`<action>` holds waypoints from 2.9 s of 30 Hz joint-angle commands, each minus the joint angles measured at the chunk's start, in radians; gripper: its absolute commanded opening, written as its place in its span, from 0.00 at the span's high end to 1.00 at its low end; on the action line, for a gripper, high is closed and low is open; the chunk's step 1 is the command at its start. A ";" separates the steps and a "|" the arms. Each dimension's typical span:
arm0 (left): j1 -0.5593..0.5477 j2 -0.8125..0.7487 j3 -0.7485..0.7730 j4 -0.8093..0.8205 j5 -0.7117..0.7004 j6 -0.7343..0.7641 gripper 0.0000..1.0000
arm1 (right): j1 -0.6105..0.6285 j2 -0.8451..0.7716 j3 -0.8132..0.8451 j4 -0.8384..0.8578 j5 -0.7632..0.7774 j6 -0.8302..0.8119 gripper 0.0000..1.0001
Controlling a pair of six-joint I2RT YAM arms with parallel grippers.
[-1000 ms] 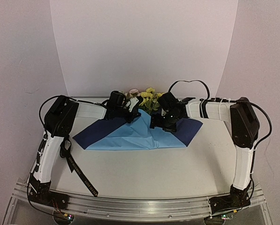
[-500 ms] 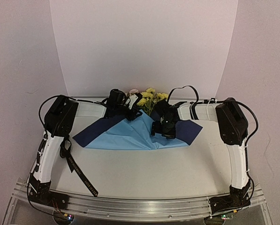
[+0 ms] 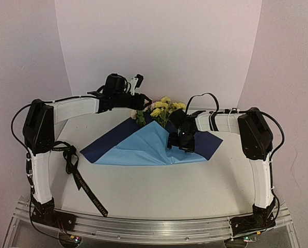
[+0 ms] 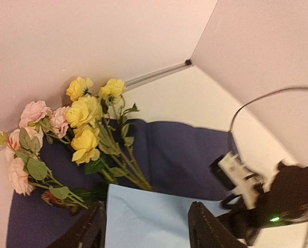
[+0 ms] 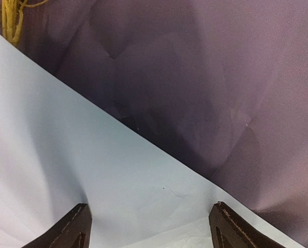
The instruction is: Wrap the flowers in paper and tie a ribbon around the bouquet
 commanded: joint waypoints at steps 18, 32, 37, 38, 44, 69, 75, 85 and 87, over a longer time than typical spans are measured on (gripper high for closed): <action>0.004 -0.024 -0.377 -0.140 0.209 -0.326 0.86 | 0.000 -0.037 0.061 -0.040 0.031 0.013 0.18; 0.004 0.076 -0.330 -0.194 0.126 -0.300 0.88 | -0.030 -0.393 -0.304 0.125 -0.026 0.094 0.02; 0.004 0.087 -0.332 -0.200 0.127 -0.293 0.87 | -0.037 -0.538 -0.564 0.301 -0.068 0.180 0.03; 0.004 0.089 -0.331 -0.202 0.127 -0.291 0.87 | -0.038 -0.554 -0.593 0.320 -0.062 0.191 0.03; 0.004 0.090 -0.331 -0.207 0.116 -0.281 0.87 | -0.053 -0.587 -0.729 0.459 -0.054 0.276 0.16; 0.004 0.117 -0.308 -0.239 0.079 -0.252 0.87 | -0.118 -0.547 -0.928 0.820 0.051 0.362 0.91; 0.007 0.131 -0.307 -0.256 0.070 -0.241 0.87 | -0.142 -0.566 -0.943 0.774 0.074 0.325 1.00; 0.008 0.133 -0.312 -0.250 0.069 -0.232 0.87 | -0.145 -0.593 -0.943 0.754 -0.002 0.295 0.32; 0.008 0.135 -0.309 -0.248 0.071 -0.233 0.87 | -0.146 -0.612 -0.983 0.804 -0.021 0.325 0.29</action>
